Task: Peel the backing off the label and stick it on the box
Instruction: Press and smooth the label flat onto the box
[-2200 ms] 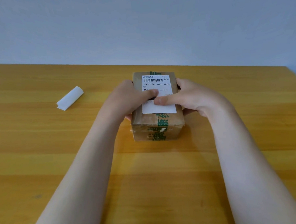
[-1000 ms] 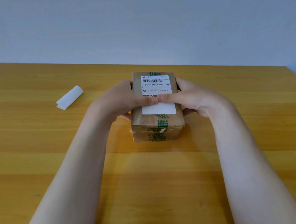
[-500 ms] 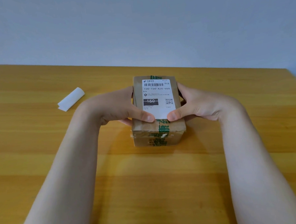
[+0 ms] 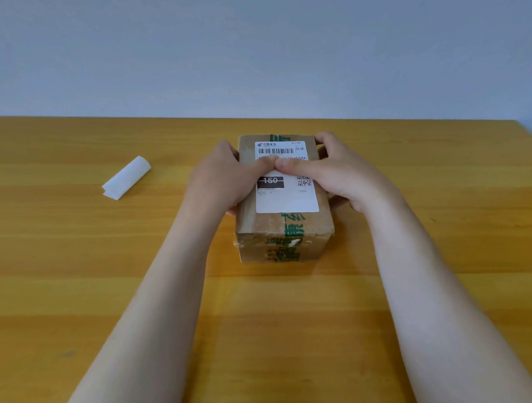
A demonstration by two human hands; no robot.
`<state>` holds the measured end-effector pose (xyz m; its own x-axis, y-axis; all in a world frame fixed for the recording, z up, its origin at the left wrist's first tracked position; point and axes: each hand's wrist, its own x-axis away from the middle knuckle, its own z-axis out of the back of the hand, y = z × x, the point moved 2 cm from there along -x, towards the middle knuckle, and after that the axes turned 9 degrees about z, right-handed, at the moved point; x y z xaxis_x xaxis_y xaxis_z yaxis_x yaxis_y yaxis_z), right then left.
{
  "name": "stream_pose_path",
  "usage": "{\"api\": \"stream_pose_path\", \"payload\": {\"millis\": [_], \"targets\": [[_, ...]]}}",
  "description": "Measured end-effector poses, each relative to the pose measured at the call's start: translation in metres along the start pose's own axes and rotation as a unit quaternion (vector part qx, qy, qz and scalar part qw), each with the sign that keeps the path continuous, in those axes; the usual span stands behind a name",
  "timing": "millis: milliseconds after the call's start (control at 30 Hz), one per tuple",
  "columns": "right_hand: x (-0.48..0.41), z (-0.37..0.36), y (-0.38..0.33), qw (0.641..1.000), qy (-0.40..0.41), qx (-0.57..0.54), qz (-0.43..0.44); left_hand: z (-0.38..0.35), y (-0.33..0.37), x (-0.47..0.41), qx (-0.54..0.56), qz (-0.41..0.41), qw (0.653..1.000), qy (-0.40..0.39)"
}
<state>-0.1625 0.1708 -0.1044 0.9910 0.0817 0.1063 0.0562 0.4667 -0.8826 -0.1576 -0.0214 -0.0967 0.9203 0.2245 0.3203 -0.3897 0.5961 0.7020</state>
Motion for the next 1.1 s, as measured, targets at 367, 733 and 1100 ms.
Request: {"api": "stream_pose_path", "payload": {"millis": [367, 733, 1100], "targets": [[-0.008, -0.003, 0.002, 0.997, 0.064, 0.035, 0.012, -0.002, -0.005, -0.007, 0.033, -0.01, 0.999, 0.04], [-0.006, -0.001, 0.0, 0.998, 0.049, 0.03, 0.016, -0.002, -0.004, -0.008, 0.033, -0.016, 0.999, 0.023], [0.0, -0.002, -0.005, 0.999, -0.028, 0.019, -0.006, 0.01, -0.002, 0.004, 0.024, -0.005, 0.993, -0.112]]}}
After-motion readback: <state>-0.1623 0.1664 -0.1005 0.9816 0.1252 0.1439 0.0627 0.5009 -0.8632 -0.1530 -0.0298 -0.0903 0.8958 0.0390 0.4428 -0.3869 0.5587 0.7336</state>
